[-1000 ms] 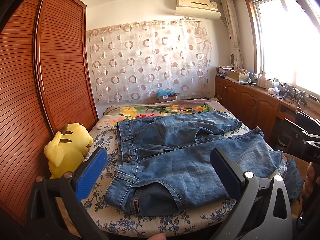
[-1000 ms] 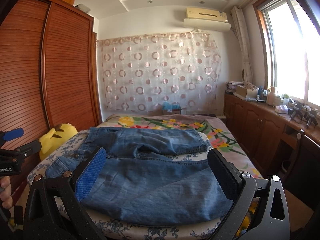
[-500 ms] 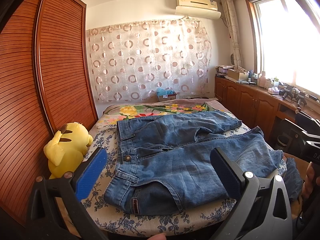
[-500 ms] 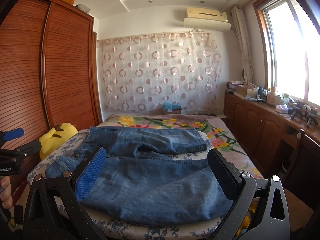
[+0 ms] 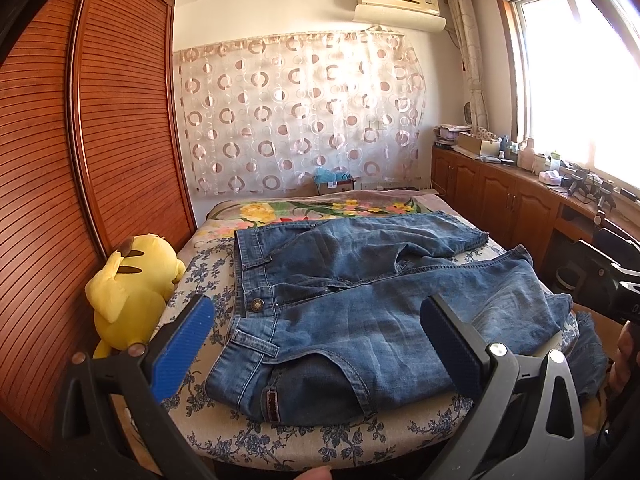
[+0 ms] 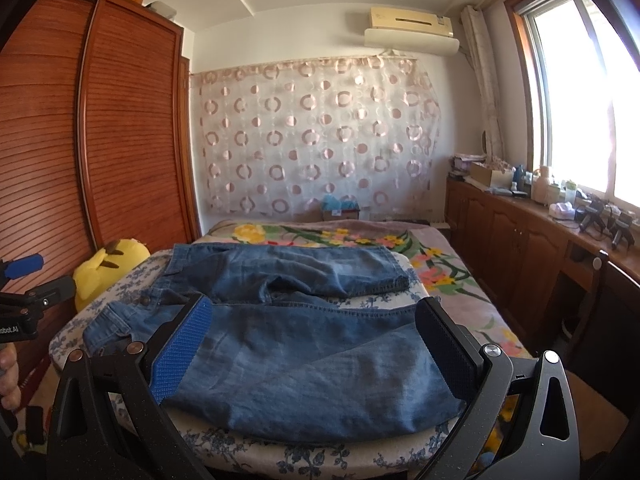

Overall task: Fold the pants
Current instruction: 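Lower the left tool onto the jeans waistband and close it while the right tool grips the denim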

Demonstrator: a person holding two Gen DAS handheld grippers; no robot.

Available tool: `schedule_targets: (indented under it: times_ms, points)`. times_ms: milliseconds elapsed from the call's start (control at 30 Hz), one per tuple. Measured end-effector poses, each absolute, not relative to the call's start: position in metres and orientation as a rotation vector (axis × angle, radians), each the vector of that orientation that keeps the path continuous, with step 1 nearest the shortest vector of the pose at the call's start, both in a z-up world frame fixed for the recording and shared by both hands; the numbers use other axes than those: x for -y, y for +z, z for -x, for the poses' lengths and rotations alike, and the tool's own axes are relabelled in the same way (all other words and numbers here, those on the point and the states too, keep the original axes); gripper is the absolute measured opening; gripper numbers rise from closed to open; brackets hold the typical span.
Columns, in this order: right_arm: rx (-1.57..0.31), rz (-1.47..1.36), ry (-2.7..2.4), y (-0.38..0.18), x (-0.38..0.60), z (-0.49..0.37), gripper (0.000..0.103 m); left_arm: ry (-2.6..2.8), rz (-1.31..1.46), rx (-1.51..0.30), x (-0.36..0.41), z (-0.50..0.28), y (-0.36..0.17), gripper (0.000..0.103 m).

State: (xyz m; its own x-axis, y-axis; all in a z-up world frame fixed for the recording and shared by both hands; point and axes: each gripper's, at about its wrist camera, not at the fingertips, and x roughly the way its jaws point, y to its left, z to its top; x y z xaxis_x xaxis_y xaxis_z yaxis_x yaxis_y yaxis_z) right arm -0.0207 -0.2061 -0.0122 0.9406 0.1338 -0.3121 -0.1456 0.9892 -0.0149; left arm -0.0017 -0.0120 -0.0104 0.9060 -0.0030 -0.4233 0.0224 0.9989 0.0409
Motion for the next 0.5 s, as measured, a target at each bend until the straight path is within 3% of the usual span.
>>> schedule_targets:
  times_ms: [500]
  points:
    - [-0.426, 0.041, 0.092, -0.044, 0.245, 0.009, 0.103, -0.032, -0.016, -0.537, -0.023, -0.014, -0.043, 0.103]
